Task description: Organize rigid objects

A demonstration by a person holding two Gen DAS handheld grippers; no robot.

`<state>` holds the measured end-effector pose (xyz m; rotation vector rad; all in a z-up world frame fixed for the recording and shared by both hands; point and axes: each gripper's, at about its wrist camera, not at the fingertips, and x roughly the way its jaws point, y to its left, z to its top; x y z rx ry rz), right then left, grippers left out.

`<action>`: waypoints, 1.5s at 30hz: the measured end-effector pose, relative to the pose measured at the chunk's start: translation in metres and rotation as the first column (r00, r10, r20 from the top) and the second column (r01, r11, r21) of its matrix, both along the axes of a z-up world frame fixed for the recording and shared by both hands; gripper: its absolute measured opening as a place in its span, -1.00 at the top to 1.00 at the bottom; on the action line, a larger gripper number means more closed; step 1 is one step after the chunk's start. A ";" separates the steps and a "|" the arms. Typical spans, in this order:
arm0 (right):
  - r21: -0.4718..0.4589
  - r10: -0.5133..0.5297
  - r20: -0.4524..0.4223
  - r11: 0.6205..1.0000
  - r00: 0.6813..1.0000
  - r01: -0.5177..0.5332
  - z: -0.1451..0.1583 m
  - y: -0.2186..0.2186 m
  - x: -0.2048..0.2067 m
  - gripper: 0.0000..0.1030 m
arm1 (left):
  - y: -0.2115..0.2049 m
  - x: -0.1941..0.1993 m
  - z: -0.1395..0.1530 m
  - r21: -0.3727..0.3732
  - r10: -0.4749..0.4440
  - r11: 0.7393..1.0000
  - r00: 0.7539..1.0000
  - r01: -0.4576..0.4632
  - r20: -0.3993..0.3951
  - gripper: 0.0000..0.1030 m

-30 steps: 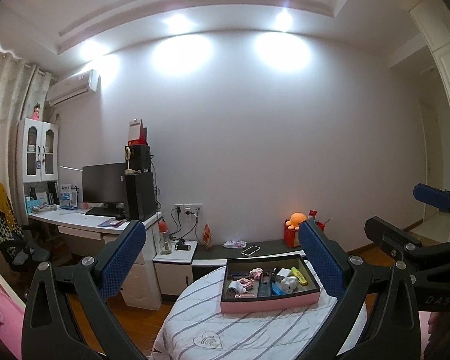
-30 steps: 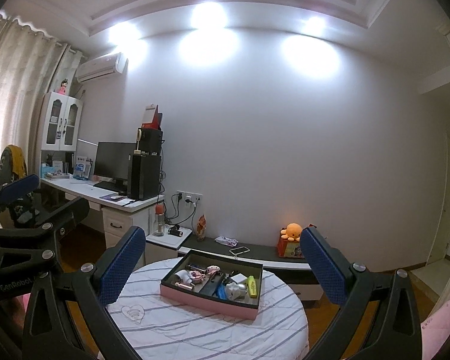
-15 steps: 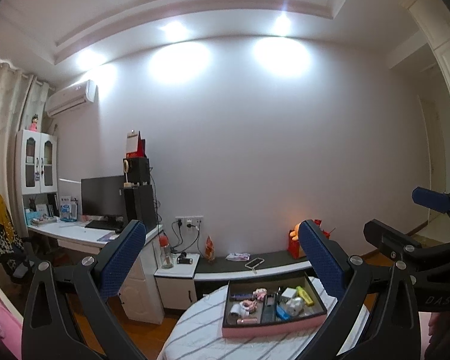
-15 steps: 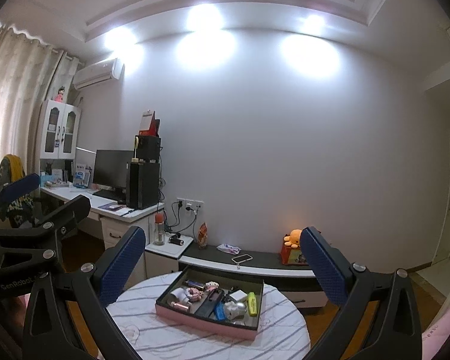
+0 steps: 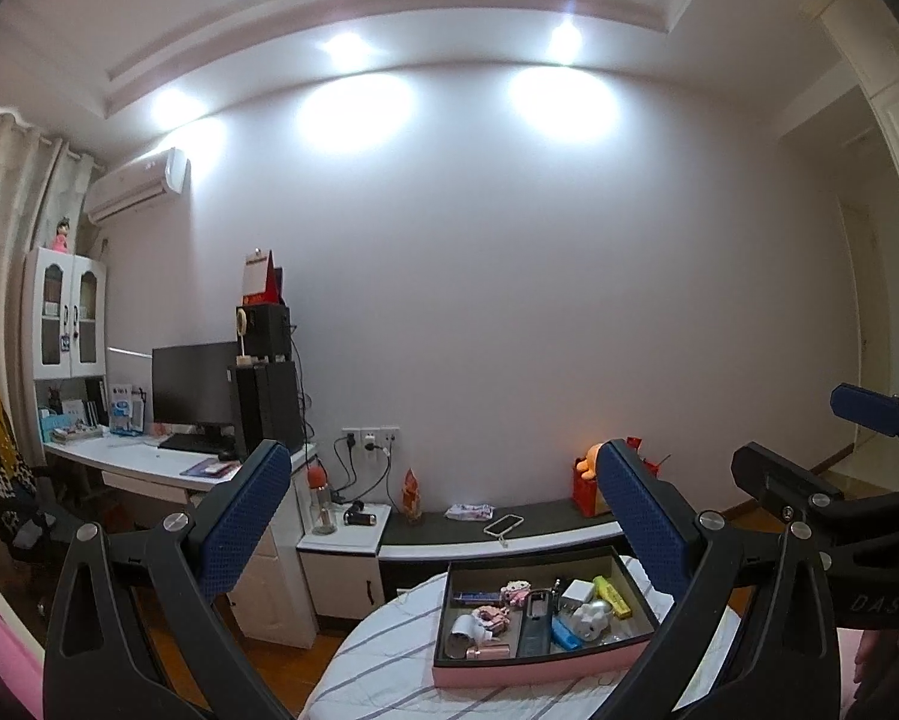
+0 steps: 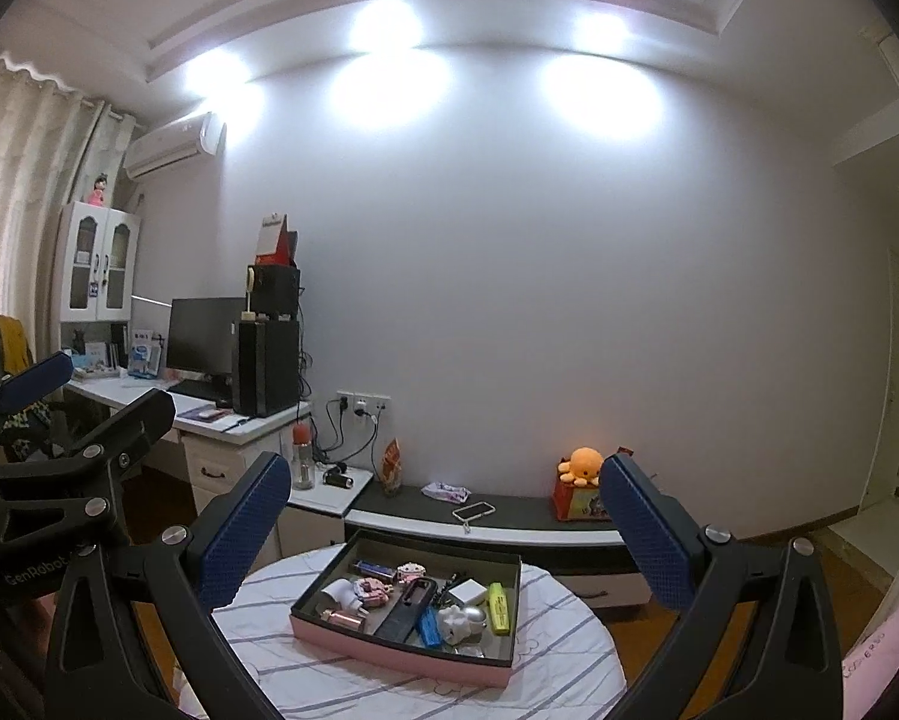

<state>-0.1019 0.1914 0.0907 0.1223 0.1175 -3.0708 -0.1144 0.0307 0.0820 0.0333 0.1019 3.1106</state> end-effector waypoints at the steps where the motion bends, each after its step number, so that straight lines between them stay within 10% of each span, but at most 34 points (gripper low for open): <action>1: 0.000 0.000 0.004 1.000 1.000 0.000 -0.001 0.000 -0.002 -1.00 | -0.001 -0.003 -0.001 0.003 -0.003 1.000 1.000 0.002 0.005 -0.99; 45: 0.023 -0.100 -0.056 0.995 0.993 0.101 -0.020 0.001 -0.005 -1.00 | 0.004 -0.031 -0.024 -0.008 -0.045 0.999 0.997 0.045 0.059 -0.99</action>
